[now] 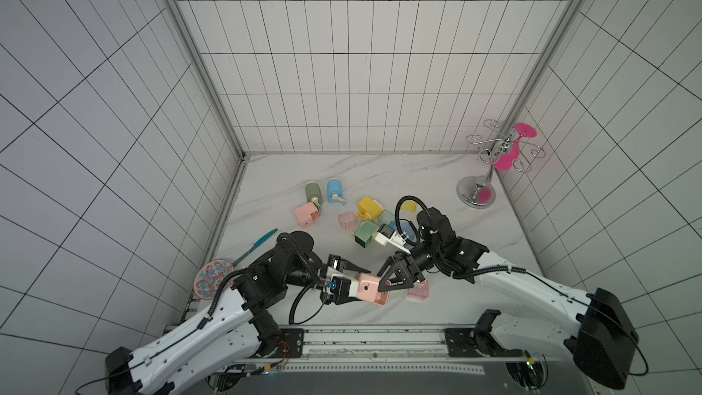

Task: Put the tray back into the pencil sharpener
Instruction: Pick up the pencil sharpener from the center of the board, then place the pencil sharpener at the center of the board.

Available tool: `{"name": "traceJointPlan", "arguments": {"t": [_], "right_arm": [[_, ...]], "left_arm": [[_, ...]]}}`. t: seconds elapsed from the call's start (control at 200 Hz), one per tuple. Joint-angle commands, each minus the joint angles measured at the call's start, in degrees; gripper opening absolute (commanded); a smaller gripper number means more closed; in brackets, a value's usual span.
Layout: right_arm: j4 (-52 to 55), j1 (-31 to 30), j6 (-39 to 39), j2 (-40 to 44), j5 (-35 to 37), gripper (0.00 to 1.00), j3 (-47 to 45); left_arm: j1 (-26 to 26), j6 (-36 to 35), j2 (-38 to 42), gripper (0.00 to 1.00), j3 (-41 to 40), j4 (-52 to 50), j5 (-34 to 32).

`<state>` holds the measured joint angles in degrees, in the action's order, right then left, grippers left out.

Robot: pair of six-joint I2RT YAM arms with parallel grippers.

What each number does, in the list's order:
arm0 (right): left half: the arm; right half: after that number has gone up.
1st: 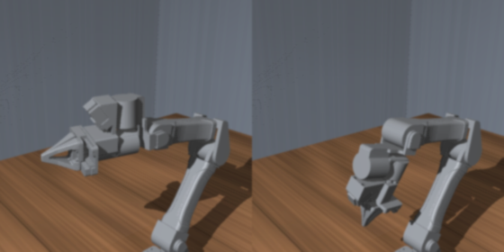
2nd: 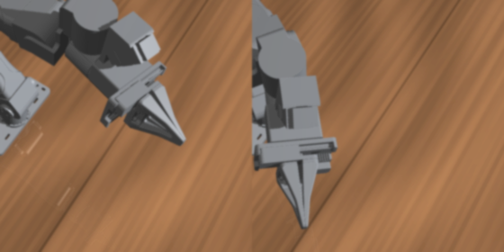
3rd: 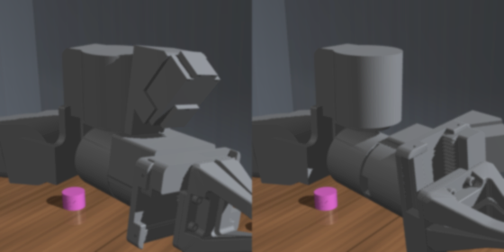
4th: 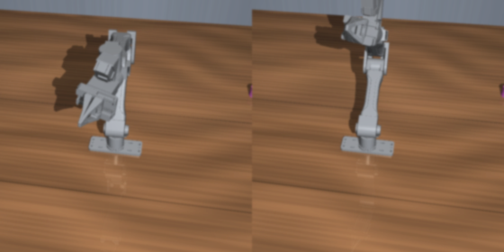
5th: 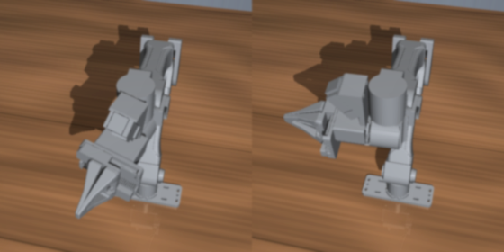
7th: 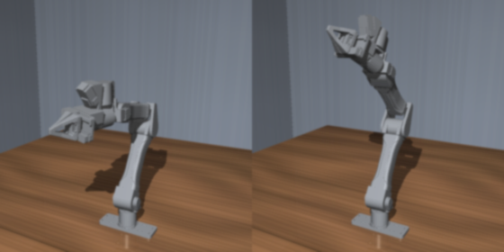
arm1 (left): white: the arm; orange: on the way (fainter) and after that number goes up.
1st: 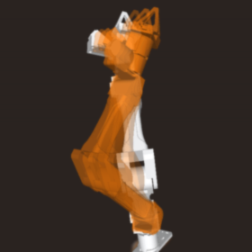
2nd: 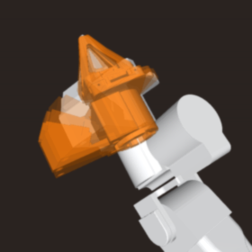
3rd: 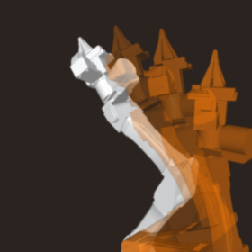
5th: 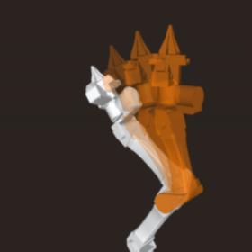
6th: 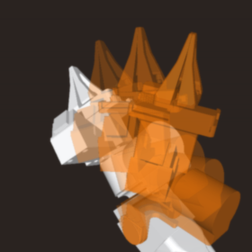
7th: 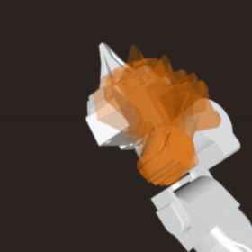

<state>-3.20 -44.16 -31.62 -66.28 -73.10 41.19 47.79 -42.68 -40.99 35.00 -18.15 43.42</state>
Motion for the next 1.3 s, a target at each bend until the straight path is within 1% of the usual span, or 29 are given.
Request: {"name": "traceJointPlan", "arguments": {"t": [0.0, 0.01, 0.025, 0.045, 0.055, 0.07, 0.08, 0.095, 0.12, 0.145, 0.155, 0.175, 0.195, 0.27, 0.305, 0.345, 0.38, 0.4, 0.445, 0.485, 0.51, 0.59, 0.63, 0.73, 0.835, 0.915, 1.044, 1.189, 1.294], "right_arm": [[-8.2, 1.3, -0.8, 1.1, 5.8, 0.05, -1.0], [-7.9, 1.5, -0.7, 1.2, 5.9, 0.06, -1.0], [-7.5, 1.8, -0.5, 1.5, 6.2, 0.12, -1.0], [-7.0, 2.1, -0.6, 1.7, 7.0, 0.27, -1.1], [-6.8, 2.2, -0.7, 1.9, 7.5, 0.39, -1.2], [-6.4, 2.5, -0.9, 2.1, 8.5, 0.52, -1.2], [-6.1, 2.6, -0.9, 2.3, 8.9, 0.58, -1.2], [-5.5, 2.9, -0.7, 2.6, 9.3, 0.64, -1.1], [-4.5, 3.5, -0.3, 3.3, 10.0, 0.71, -1.2], [-3.9, 4.0, -0.3, 4.2, 11.7, 0.79, -1.5], [-3.6, 4.2, -0.4, 4.6, 12.6, 0.85, -1.7], [-2.6, 4.7, -0.3, 5.4, 14.2, 0.90, -1.8], [-1.0, 5.4, 0.2, 6.0, 15.7, 1.00, -1.9], [4.7, 8.0, 1.3, 9.2, 22.1, 0.98, -2.5], [7.3, 9.1, 1.2, 11.1, 26.1, 0.99, -3.0], [11.6, 9.8, 1.3, 13.3, 32.4, 0.98, -3.2], [16.4, 9.9, 1.3, 15.4, 39.5, 0.98, -3.0], [18.9, 9.8, 1.2, 16.7, 43.4, 0.98, -3.0], [24.1, 9.8, 0.8, 19.2, 51.5, 1.00, -3.1], [28.8, 9.8, -0.7, 21.0, 58.3, 0.97, -3.1], [31.9, 9.8, -1.6, 21.8, 62.2, 0.94, -3.1], [39.8, 9.8, -3.6, 22.5, 69.6, 0.89, -2.9], [43.3, 9.8, -5.3, 22.2, 72.8, 0.88, -2.7], [49.3, 9.8, -8.4, 20.4, 76.5, 0.86, -2.4], [50.4, 9.8, -10.7, 19.9, 76.7, 0.85, -3.6], [50.2, 9.8, -11.5, 20.6, 76.3, 0.85, -4.6], [50.0, 9.8, -11.8, 22.7, 75.3, 0.84, -6.1], [50.0, 9.9, -11.8, 23.9, 74.5, 0.84, -7.7], [50.0, 9.8, -11.8, 24.2, 74.2, 0.84, -8.0]], "left_arm": [[0.8, 6.2, 2.8, 0.00, -3.6, 10.9, -6.5], [0.8, 6.5, 3.1, 0.00, -3.7, 11.1, -7.0], [0.8, 7.3, 3.4, 0.00, -3.9, 11.4, -7.8], [0.8, 8.7, 3.6, 0.00, -4.1, 11.9, -8.9], [0.9, 9.3, 3.7, 0.00, -4.2, 12.0, -9.2], [0.9, 9.9, 3.8, 0.00, -4.3, 12.0, -10.0], [0.9, 10.3, 3.9, 0.00, -4.4, 12.0, -10.5], [0.9, 10.8, 4.0, 0.00, -4.5, 11.9, -11.3], [1.0, 11.8, 4.0, 0.00, -4.6, 11.3, -12.3], [1.1, 11.2, 4.0, 0.00, -4.5, 9.7, -13.0], [1.1, 11.1, 3.9, 0.00, -4.4, 8.9, -13.3], [1.2, 11.3, 3.8, 0.00, -4.2, 7.9, -14.6], [1.3, 11.7, 3.6, 0.00, -4.0, 7.1, -16.1], [1.7, 11.4, 2.1, 0.00, -2.2, 1.9, -20.4], [2.2, 11.3, 1.1, 0.00, -0.8, -0.8, -22.2], [3.5, 11.7, -0.3, 0.00, 0.6, -3.7, -25.5], [5.0, 11.7, -2.1, 0.00, 2.2, -6.6, -28.5], [6.3, 11.9, -3.2, 0.00, 3.2, -8.2, -30.7], [9.5, 13.5, -6.1, 0.00, 5.2, -10.8, -38.1], [11.9, 15.3, -9.1, 0.00, 7.2, -13.0, -44.4], [13.3, 15.8, -11.1, 0.00, 8.5, -14.8, -47.1], [17.2, 17.5, -17.0, 0.00, 13.3, -20.6, -53.2], [18.2, 18.1, -19.4, 0.00, 15.6, -23.1, -53.9], [19.3, 17.7, -24.9, 0.00, 20.7, -29.7, -53.6], [19.4, 18.4, -31.3, 0.00, 24.9, -35.7, -54.1], [19.3, 17.7, -36.7, 0.00, 27.0, -39.2, -51.2], [19.2, 19.0, -43.4, 0.00, 30.6, -39.9, -46.6], [19.1, 20.6, -48.7, 0.00, 33.2, -37.9, -46.7], [19.1, 21.1, -52.9, 0.00, 36.3, -39.2, -47.1]]}}
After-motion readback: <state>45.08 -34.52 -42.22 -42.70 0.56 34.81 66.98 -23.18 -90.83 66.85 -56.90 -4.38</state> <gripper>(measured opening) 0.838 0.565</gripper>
